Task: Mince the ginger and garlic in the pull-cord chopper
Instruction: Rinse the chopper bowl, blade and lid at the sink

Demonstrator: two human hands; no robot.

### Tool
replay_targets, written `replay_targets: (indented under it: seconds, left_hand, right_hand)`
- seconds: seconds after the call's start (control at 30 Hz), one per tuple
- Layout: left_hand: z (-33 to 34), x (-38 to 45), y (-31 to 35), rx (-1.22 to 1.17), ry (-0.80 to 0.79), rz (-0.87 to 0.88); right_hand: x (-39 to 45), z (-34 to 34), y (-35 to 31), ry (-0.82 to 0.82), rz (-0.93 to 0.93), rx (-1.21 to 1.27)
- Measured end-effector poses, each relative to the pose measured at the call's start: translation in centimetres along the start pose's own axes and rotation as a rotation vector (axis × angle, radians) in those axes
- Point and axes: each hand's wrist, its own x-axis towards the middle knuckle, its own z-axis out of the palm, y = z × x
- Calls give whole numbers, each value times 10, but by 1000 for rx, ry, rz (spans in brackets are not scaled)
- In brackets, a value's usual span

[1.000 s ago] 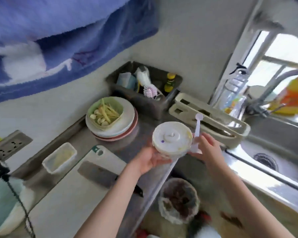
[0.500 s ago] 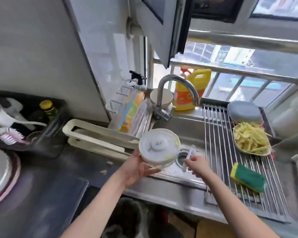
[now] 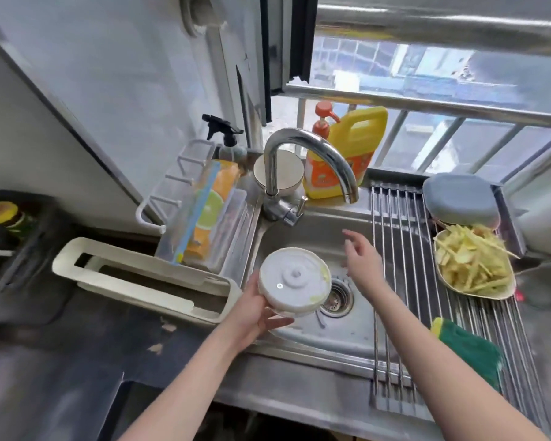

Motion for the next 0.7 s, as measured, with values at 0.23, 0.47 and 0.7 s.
replay_targets:
  seconds: [0.23,0.47,0.7]
  left_hand:
    - [3,21,-1,-35,32,-35]
    - [17,34,10,-68,14,-21]
    - [40,41,15,-9,57,19]
  right_hand:
    - [45,33,-97,-280,-401,-256]
    - [39,13,-50,-278,-388,-336]
    - [5,-29,-42,-595,-78,-57]
